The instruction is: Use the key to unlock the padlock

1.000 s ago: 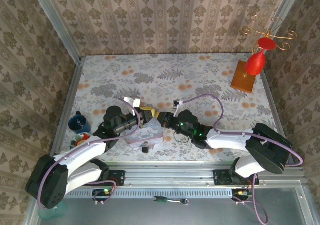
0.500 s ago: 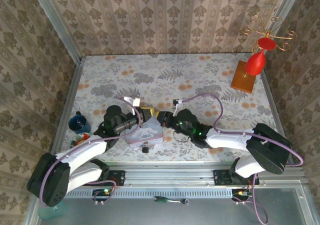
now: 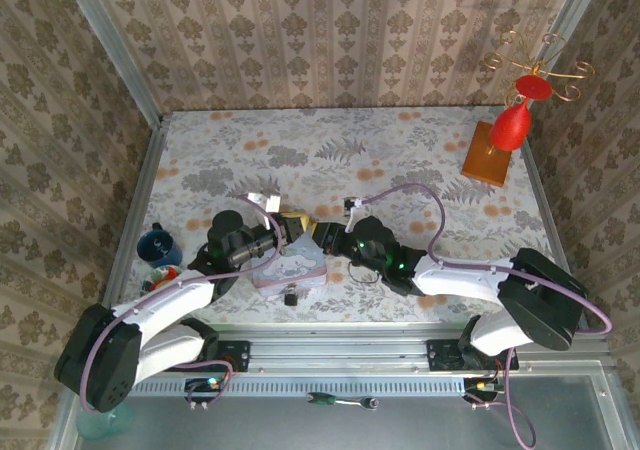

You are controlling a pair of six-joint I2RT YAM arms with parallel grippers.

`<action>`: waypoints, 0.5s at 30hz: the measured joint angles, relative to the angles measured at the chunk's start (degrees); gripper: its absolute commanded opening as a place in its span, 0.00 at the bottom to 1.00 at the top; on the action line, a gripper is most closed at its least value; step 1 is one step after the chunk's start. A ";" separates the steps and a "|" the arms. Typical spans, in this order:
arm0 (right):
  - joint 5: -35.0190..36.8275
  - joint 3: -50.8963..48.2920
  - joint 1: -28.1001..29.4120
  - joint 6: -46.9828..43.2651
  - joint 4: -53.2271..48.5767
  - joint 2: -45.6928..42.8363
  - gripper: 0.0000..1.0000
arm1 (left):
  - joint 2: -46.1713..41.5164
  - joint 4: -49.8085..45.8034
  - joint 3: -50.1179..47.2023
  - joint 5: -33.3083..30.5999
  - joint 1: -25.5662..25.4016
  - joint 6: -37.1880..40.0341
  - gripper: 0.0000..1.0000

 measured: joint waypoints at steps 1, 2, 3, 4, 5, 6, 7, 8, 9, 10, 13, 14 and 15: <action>-0.04 0.33 -0.17 -1.25 -1.38 -0.94 0.32 | 0.00 0.50 -0.04 0.04 -0.04 0.02 0.00; -0.26 0.48 -0.55 -2.14 -2.29 -1.81 0.33 | 0.00 0.87 -0.11 0.11 -0.11 0.02 0.00; -0.87 0.50 -1.11 -3.32 -2.93 -2.95 0.34 | 0.00 1.40 -0.28 0.15 -0.26 0.00 0.00; -1.66 0.37 -1.97 -4.00 -3.17 -3.91 0.34 | 0.00 1.99 -0.55 0.17 -0.26 0.02 0.00; -2.10 0.02 -2.99 -4.37 -2.99 -4.76 0.36 | -0.04 2.34 -0.81 0.17 -0.28 0.02 0.00; -2.71 -0.90 -4.42 -4.76 -2.10 -5.84 0.42 | -0.04 2.60 -1.05 0.17 -0.31 0.00 0.00; -3.30 -2.25 -5.73 -4.74 -1.03 -6.80 0.43 | -0.04 2.80 -1.25 0.17 -0.31 -0.02 0.00; -3.89 -3.65 -6.91 -4.46 0.44 -7.34 0.43 | -0.04 2.97 -1.38 0.22 -0.31 -0.02 0.00; -5.05 -5.49 -8.46 -3.82 2.47 -7.58 0.44 | -0.04 3.21 -1.42 0.39 -0.31 -0.11 0.00; -6.40 -7.06 -9.92 -3.13 4.17 -7.32 0.44 | -0.04 3.43 -1.42 0.48 -0.31 -0.20 0.00; -10.71 -8.63 -12.70 -0.92 6.95 -4.94 0.43 | 0.26 5.22 -1.46 1.29 -0.35 -0.63 0.00; -12.00 -8.63 -12.98 -0.52 8.26 -3.91 0.43 | 0.52 6.21 -1.55 1.55 -0.35 -0.92 0.00; -13.40 -8.66 -13.03 -0.09 10.21 -2.86 0.44 | 0.98 7.74 -1.84 2.01 -0.35 -1.33 0.00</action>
